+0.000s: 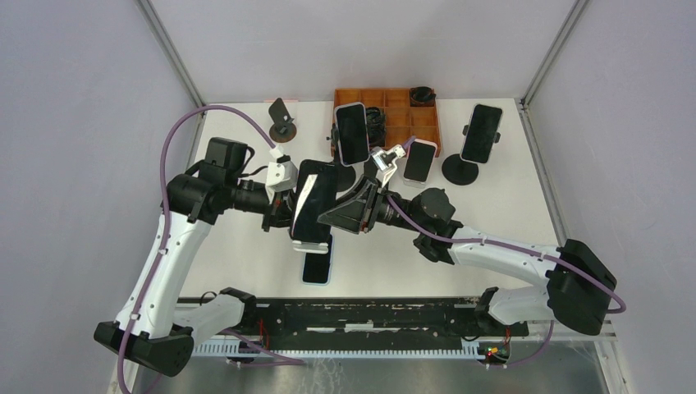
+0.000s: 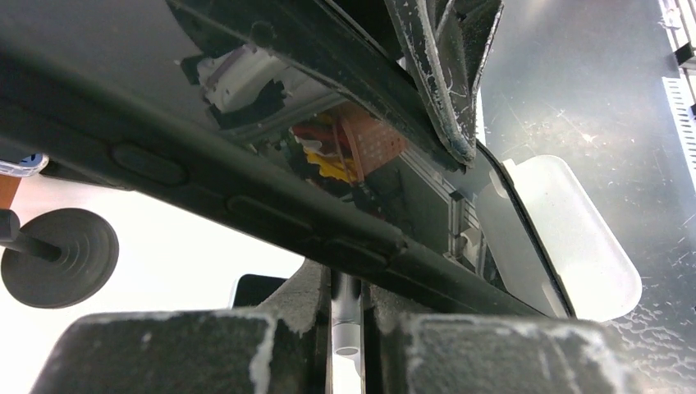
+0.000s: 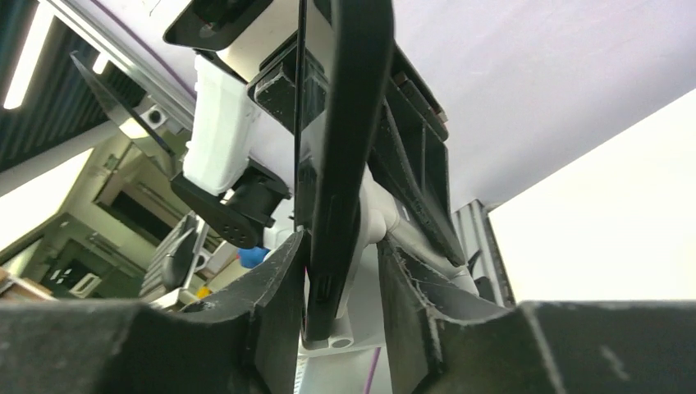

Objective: Remove the phone from the phone stand

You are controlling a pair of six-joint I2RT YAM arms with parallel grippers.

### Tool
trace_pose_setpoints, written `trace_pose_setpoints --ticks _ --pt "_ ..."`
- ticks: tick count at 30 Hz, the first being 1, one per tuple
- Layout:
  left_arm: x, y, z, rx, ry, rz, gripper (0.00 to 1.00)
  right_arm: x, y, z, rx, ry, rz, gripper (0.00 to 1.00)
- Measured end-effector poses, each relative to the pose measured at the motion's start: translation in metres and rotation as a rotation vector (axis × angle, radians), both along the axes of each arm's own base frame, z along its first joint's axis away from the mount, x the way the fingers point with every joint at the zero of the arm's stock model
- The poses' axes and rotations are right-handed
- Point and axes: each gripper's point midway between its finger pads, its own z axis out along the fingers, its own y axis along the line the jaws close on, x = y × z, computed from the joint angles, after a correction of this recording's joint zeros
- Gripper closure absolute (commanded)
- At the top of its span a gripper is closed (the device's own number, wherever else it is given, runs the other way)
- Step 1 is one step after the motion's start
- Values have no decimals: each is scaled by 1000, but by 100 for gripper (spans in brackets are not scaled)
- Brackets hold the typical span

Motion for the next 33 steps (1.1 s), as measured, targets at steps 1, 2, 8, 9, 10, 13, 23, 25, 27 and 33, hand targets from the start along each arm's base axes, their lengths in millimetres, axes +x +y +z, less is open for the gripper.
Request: trace_pose_setpoints --ticks 1,2,8,9,10,13,23,25,27,33 --pt "0 1 -1 8 1 3 98 1 0 -1 -10 -7 -11 55" --pt "0 1 -1 13 1 6 98 3 0 -1 -21 -15 -25 53" --pt "-5 -3 -3 35 15 -20 98 14 -1 8 -49 -64 -104 48" --pt "-7 -4 -4 37 23 -28 98 15 -1 10 -48 -68 -109 48" --pt "-9 -5 -4 36 31 -35 98 18 -1 14 -46 -75 -128 48" --pt "-15 -7 -4 35 57 -55 98 25 -1 23 -36 -90 -168 51" --pt "-16 -9 1 26 62 -63 98 26 -3 41 9 -92 -164 76" --pt "-16 -9 1 28 56 -66 98 26 -4 41 11 -81 -155 82" --pt "-14 -9 -1 32 40 -72 98 27 -6 42 15 -71 -145 84" --pt "-10 -6 -13 75 -2 -91 98 39 -17 43 16 -26 -142 92"
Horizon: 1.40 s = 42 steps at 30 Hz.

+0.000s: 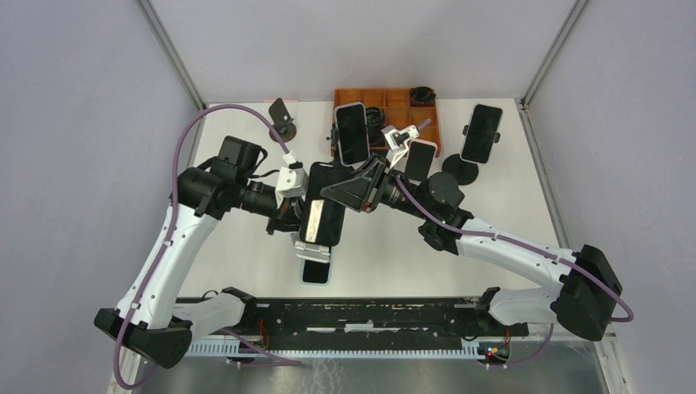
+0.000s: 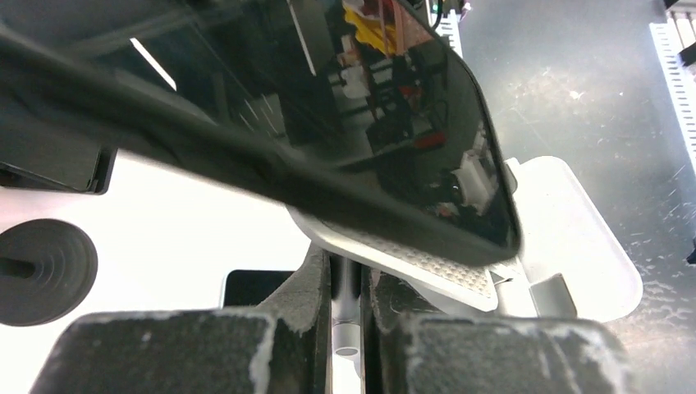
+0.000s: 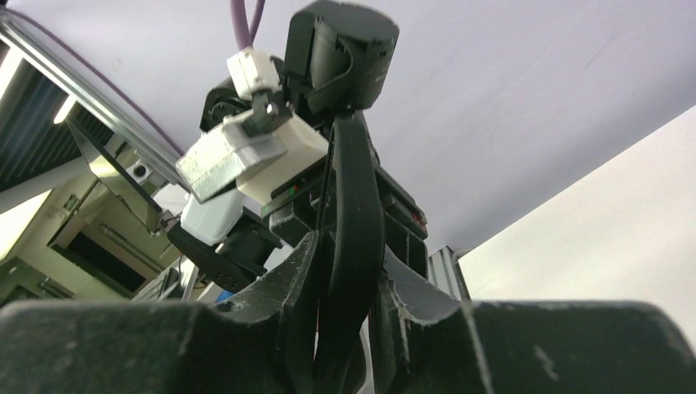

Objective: Remove the phone from the phone stand

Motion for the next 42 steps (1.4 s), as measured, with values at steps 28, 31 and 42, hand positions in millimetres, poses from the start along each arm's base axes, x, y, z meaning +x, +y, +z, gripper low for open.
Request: trace_pose_setpoints --ticks 28,31,42 --pt "14 2 -4 30 -106 21 98 -22 -88 -288 -641 509 -50 100" --pt "15 3 -3 28 -118 25 98 -12 -82 -296 -627 536 -70 100" --pt "16 4 0 31 -116 52 98 12 -41 -334 -655 639 -78 100"
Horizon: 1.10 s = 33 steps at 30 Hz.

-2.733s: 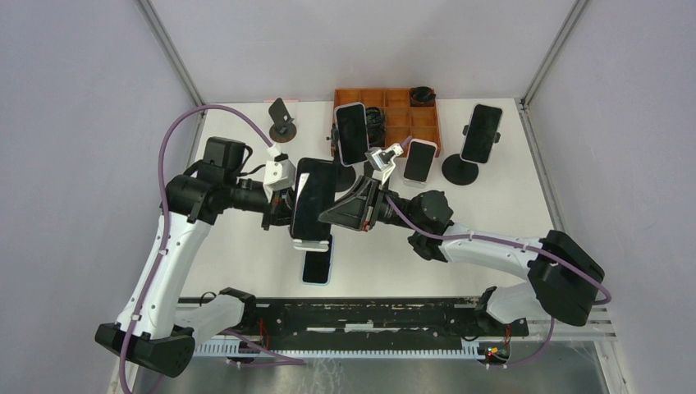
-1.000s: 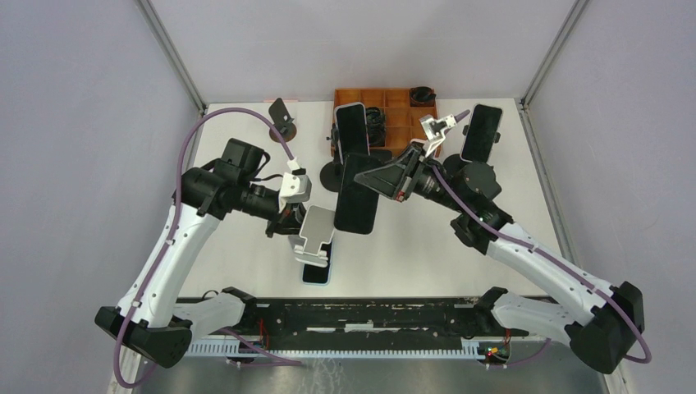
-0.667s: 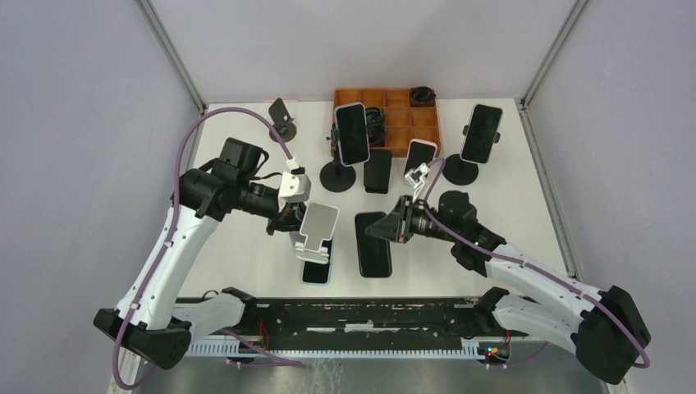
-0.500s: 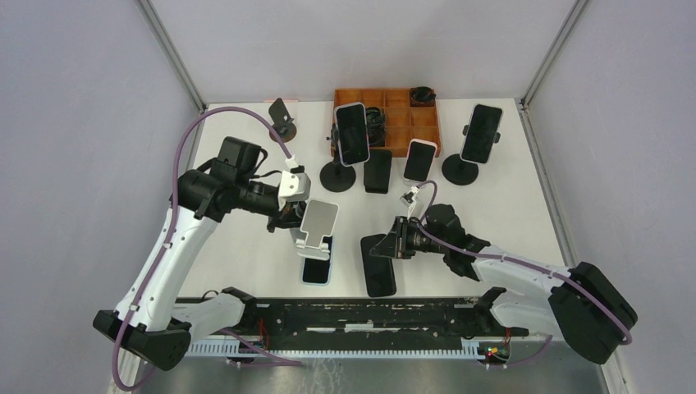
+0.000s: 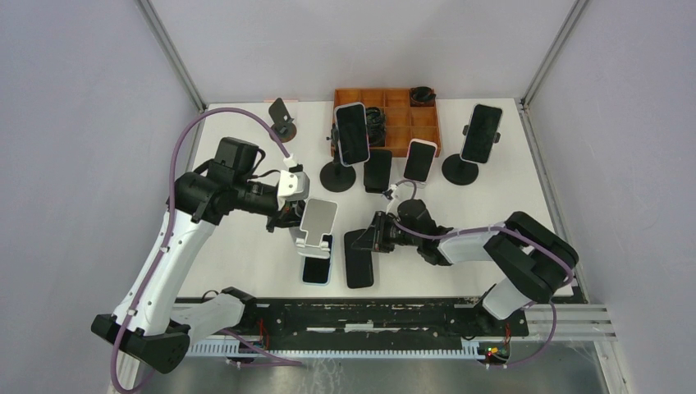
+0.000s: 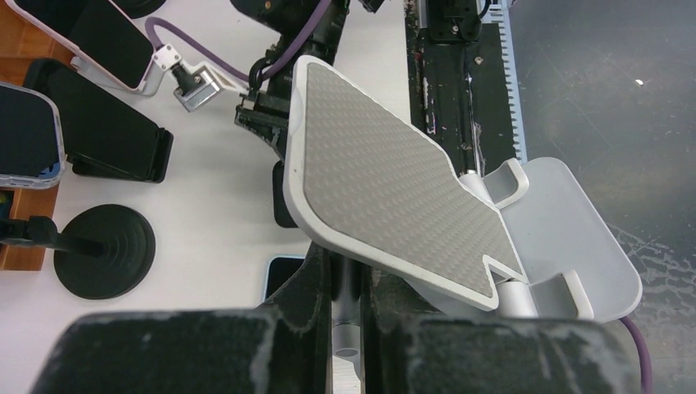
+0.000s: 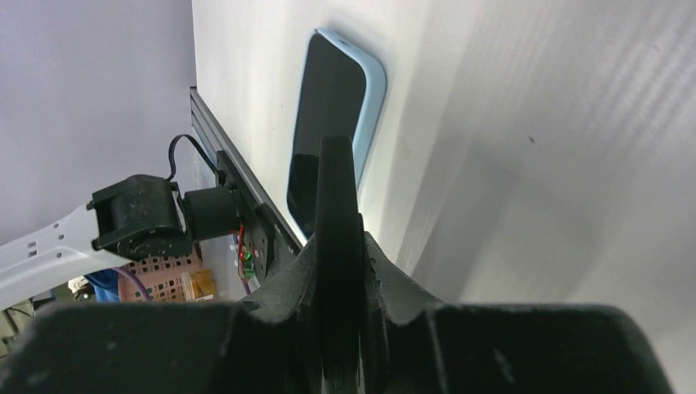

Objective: Remove the phone from the phone stand

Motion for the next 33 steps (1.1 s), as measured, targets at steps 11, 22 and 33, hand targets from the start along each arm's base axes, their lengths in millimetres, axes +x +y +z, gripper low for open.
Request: trace_pose_setpoints --ticks 11,22,33 --pt "0 0 2 -5 -7 3 98 14 18 -25 -46 29 -63 100" --pt "1 0 3 -8 -13 3 98 24 30 -33 -67 38 -64 97" --pt "2 -1 3 -9 -18 4 98 26 19 -35 -111 27 -135 51"
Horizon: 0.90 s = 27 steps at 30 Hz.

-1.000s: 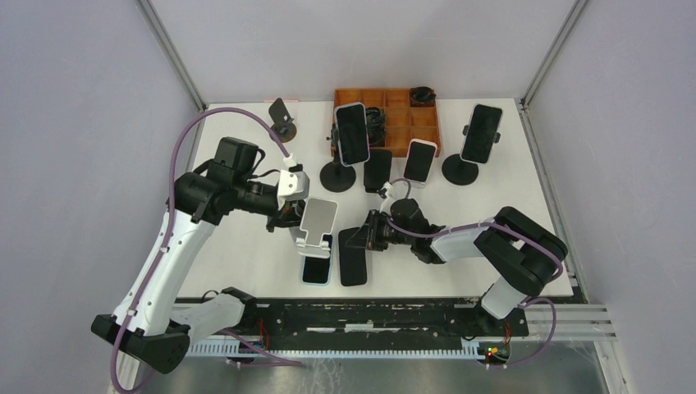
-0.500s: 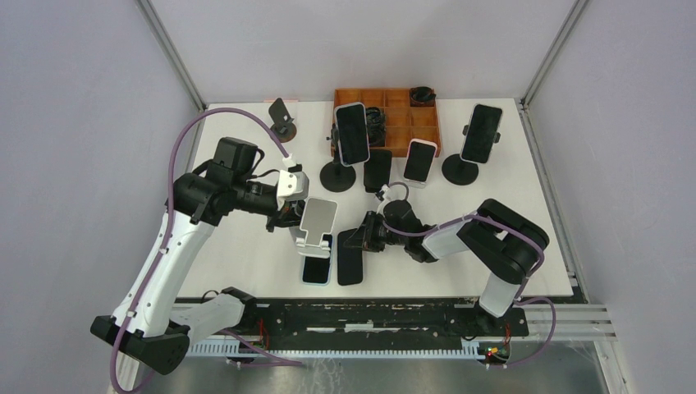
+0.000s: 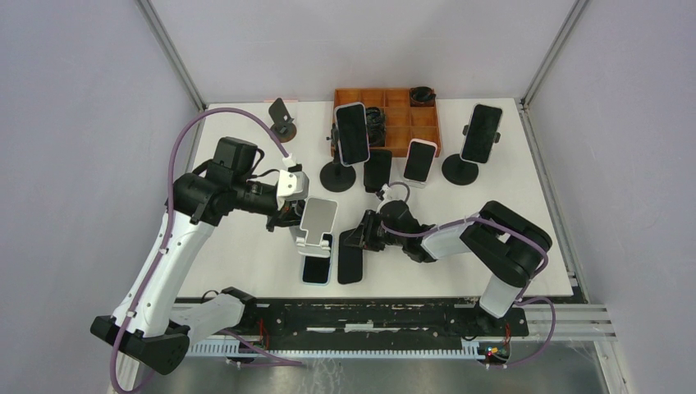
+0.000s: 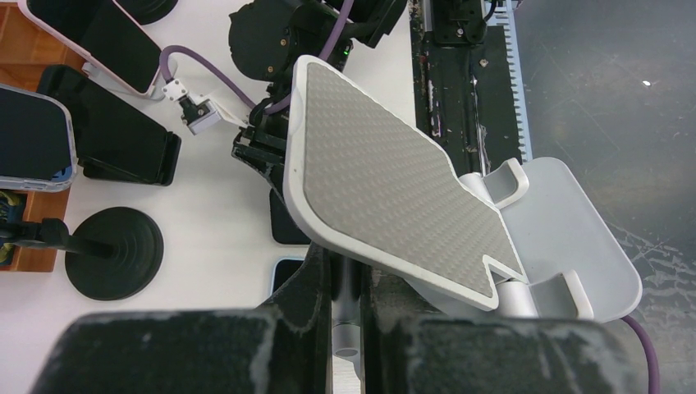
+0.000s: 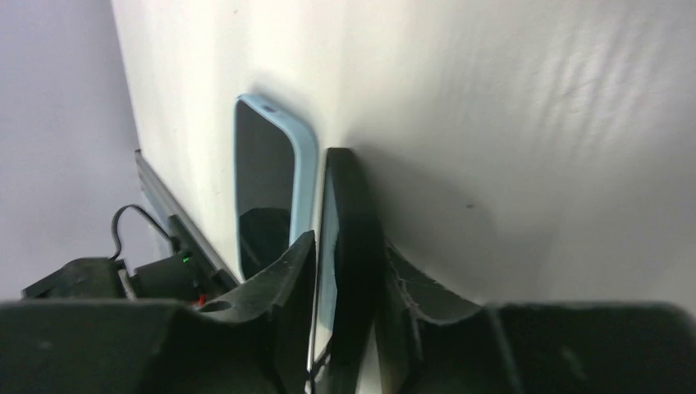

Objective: Remove the phone from the phone stand

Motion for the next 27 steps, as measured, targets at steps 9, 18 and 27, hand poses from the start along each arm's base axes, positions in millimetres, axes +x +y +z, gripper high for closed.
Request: trace_pose_setpoints --ticks 9,18,27 --pt "0 0 0 0 0 0 98 17 -17 9 -75 -91 -80 32" --pt "0 0 0 0 0 0 98 18 -53 19 -216 -144 -151 2" --pt "0 0 0 0 0 0 98 -12 -64 11 -270 -168 10 14"
